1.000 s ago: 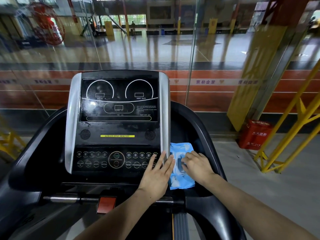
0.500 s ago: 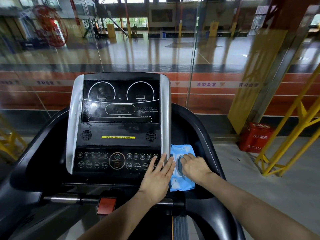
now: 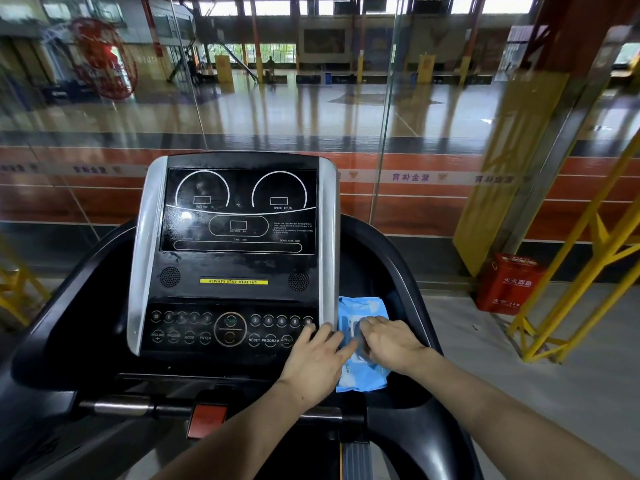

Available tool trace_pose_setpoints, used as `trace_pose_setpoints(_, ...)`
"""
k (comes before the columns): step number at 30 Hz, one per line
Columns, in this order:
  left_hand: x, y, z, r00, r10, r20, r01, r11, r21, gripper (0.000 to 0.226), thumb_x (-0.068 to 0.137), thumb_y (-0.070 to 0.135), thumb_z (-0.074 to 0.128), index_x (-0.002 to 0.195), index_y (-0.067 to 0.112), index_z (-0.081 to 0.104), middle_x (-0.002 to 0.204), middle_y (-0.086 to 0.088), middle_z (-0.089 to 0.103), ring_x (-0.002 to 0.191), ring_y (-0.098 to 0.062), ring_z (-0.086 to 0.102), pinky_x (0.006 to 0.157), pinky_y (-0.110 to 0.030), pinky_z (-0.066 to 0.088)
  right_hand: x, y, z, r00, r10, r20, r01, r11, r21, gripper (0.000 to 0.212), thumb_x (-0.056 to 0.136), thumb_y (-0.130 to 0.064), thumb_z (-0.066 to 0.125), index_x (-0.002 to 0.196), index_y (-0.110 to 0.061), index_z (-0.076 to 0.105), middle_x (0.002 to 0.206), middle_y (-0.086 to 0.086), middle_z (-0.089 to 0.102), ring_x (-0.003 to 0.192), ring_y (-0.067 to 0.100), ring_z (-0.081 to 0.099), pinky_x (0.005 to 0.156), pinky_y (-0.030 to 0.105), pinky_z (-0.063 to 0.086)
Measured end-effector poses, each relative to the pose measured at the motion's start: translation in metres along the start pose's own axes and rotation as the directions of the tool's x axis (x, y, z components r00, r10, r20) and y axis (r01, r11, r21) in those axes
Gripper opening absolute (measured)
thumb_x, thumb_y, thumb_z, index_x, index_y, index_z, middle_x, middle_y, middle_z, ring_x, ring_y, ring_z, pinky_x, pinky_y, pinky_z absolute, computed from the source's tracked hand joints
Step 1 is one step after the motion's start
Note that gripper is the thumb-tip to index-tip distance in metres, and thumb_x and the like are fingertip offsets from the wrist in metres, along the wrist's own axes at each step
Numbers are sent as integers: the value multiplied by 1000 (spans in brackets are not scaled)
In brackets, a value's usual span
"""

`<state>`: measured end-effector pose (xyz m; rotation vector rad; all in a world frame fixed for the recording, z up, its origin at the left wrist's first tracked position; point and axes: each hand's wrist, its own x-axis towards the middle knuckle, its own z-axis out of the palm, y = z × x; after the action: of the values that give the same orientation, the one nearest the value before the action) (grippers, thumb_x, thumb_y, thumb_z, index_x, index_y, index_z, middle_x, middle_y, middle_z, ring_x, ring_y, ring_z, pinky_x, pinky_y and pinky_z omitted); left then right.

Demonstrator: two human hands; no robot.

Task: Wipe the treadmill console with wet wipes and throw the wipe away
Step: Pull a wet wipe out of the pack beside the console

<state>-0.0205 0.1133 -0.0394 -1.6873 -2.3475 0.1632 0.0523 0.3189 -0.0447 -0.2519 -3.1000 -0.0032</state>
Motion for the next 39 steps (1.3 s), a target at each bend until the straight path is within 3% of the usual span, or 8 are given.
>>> trace_pose_setpoints(3,6,-2,-3,1000,7,-12,-6,997,80,33,68,24,78,100,24,68,94,5,62,98,-23,55,90,-42,40,7,3,-6,999,52,8,-51,998,-19,18,95,-23,51,108,-12,56,112,2,63,107,22,61,76,30,39)
trace_pose_setpoints(9,8,-6,-9,1000,-9,19,7,996,90,35,53,16,84,83,23,66,81,5,60,91,-23,57,83,-40,50,3,-1,-4,996,19,89,-26,997,73,13,98,-25,49,91,-16,42,93,1,51,88,21,49,73,31,33)
trace_pose_setpoints(12,9,-9,-7,1000,0,-6,0,994,110,31,56,12,80,80,23,63,77,5,57,89,-23,55,84,-41,41,2,-3,-7,996,55,66,-59,997,52,4,98,-19,47,98,-15,47,101,5,58,93,24,55,74,32,35)
trace_pose_setpoints(18,13,-7,-5,998,55,-17,-52,989,139,25,63,10,76,80,22,63,78,3,58,90,-24,54,82,-41,36,1,-5,-13,989,91,120,-100,993,65,15,99,-17,50,111,-10,52,110,9,60,101,29,61,76,32,33)
trace_pose_setpoints(21,13,-8,-5,999,50,-18,-47,989,142,25,61,11,78,78,21,63,76,3,57,90,-24,54,82,-41,33,1,-9,-17,985,76,154,-92,991,98,8,98,-16,52,102,-14,45,101,6,54,88,27,53,75,33,33)
trace_pose_setpoints(25,10,-6,-3,999,35,0,-34,991,127,26,60,12,81,79,21,66,78,3,59,92,-24,54,84,-42,37,3,-11,-14,975,113,190,-135,985,108,5,98,-11,46,102,-13,46,111,12,64,87,29,54,74,34,36)
trace_pose_setpoints(29,10,-5,-2,999,26,-21,-23,992,125,22,64,15,80,82,21,69,81,2,62,94,-25,58,85,-43,32,4,-8,-22,967,138,214,-170,976,138,4,98,-12,45,97,-13,41,98,6,52,85,25,47,75,36,35)
trace_pose_setpoints(39,7,-4,3,999,-4,-49,9,995,102,25,62,13,80,84,22,71,83,2,61,95,-25,56,88,-44,33,3,-5,-18,965,121,233,-179,952,247,9,98,-13,51,92,-9,45,87,5,52,77,26,51,67,37,36)
